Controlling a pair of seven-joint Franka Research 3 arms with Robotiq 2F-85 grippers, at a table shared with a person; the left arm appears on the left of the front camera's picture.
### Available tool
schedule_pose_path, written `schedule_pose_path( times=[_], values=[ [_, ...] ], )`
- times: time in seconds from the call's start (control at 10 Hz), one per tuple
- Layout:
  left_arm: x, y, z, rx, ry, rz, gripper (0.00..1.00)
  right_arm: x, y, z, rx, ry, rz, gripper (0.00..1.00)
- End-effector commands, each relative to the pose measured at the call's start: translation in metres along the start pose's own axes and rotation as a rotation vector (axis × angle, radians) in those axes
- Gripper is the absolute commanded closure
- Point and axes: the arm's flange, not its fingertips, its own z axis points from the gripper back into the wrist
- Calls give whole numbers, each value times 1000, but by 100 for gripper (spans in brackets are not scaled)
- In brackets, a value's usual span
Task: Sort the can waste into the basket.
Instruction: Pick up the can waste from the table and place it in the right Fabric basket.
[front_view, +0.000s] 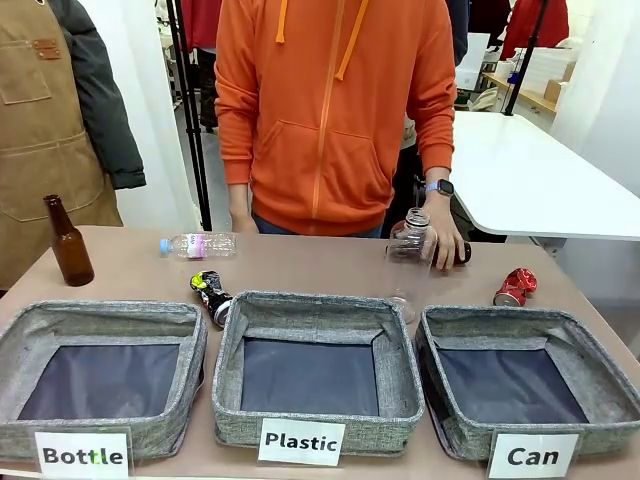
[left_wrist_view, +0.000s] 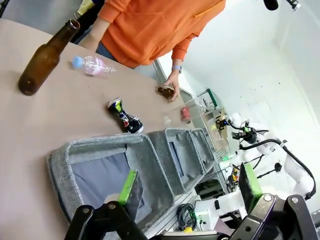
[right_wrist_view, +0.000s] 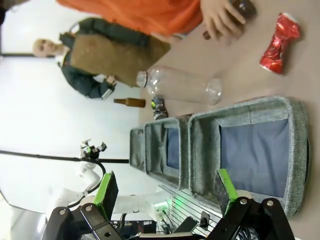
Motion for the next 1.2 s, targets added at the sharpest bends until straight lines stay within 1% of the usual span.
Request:
schedule_pose_path(
  times=[0.0, 0.1, 0.2, 0.3, 0.4, 0.6, 0.7, 0.8, 0.9, 1.0, 1.1],
  values=[
    [-3, -4, 7, 79, 26, -33, 0, 4, 1, 2, 20, -10, 30, 0],
    [1, -9, 4, 98, 97, -72, 0, 4, 1, 2, 20, -10, 30, 0],
    [11, -20, -10, 168, 162, -95, 0, 4, 1, 2, 20, -10, 30, 0],
    [19, -38, -33, 210, 231, -129, 0, 4, 1, 2, 20, -10, 30, 0],
    [29, -56, -64, 283, 305, -146, 0, 4, 1, 2, 20, -10, 30, 0],
    [36, -86, -137, 429, 444, -192, 0, 4, 1, 2, 20, -10, 30, 0],
    [36, -94, -175, 533, 453, -207, 0, 4, 1, 2, 20, -10, 30, 0],
    [34, -101, -214, 590, 527, -237, 0, 4, 1, 2, 20, -10, 30, 0],
    [34, -109, -240, 598, 529, -244, 0, 4, 1, 2, 20, -10, 30, 0],
    [28, -108, -193, 505, 446, -246, 0, 4, 1, 2, 20, -10, 30, 0],
    [28, -108, -193, 505, 446, -246, 0, 4, 1, 2, 20, -10, 30, 0]
  ],
)
